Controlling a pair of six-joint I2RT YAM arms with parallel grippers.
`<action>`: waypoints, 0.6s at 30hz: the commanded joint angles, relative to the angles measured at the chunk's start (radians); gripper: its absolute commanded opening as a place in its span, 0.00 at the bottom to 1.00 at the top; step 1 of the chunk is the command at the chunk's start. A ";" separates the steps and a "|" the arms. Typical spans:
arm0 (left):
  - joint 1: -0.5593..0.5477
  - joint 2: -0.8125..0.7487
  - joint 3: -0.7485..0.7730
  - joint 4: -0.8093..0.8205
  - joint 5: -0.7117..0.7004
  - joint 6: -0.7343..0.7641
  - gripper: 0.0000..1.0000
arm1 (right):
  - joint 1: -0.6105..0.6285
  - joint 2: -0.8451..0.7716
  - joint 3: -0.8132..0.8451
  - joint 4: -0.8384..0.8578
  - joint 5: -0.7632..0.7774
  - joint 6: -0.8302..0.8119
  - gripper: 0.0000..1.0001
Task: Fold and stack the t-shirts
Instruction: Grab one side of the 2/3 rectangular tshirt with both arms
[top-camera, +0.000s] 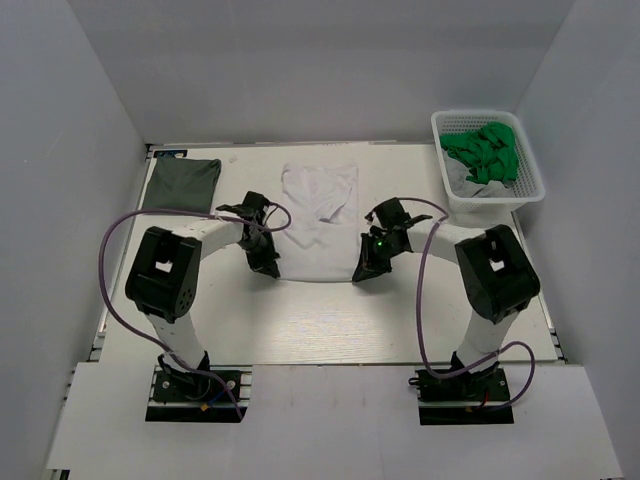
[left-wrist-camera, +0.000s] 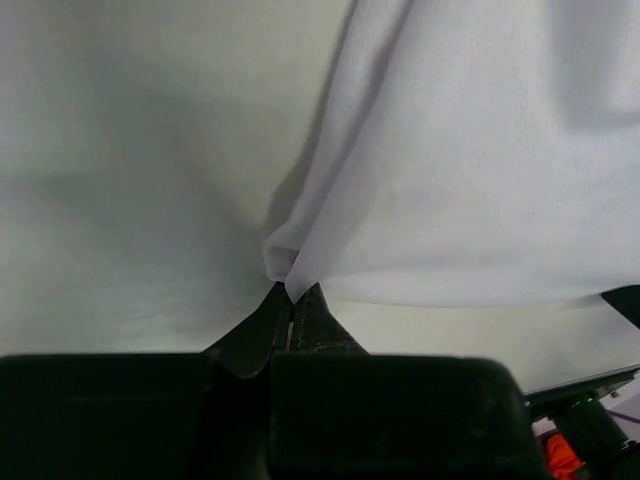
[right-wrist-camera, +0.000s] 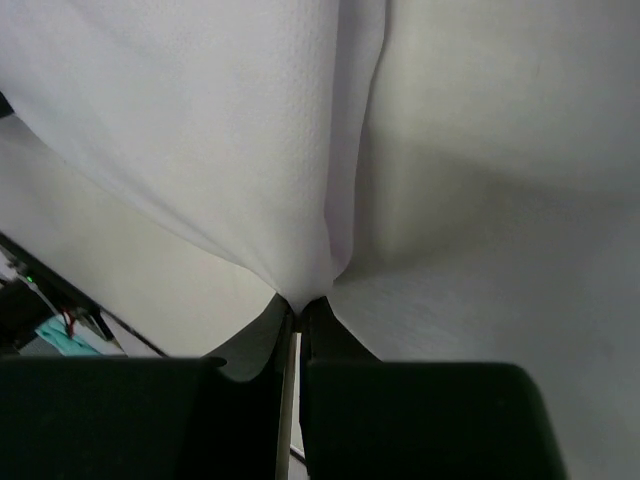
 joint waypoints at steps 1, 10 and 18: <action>-0.007 -0.135 -0.056 -0.146 -0.046 -0.003 0.00 | 0.020 -0.124 -0.044 -0.194 0.032 -0.074 0.00; -0.064 -0.387 -0.022 -0.468 0.071 0.018 0.00 | 0.090 -0.429 -0.079 -0.553 -0.132 -0.145 0.00; -0.064 -0.497 0.119 -0.651 0.066 0.008 0.00 | 0.091 -0.598 -0.062 -0.667 -0.310 -0.115 0.00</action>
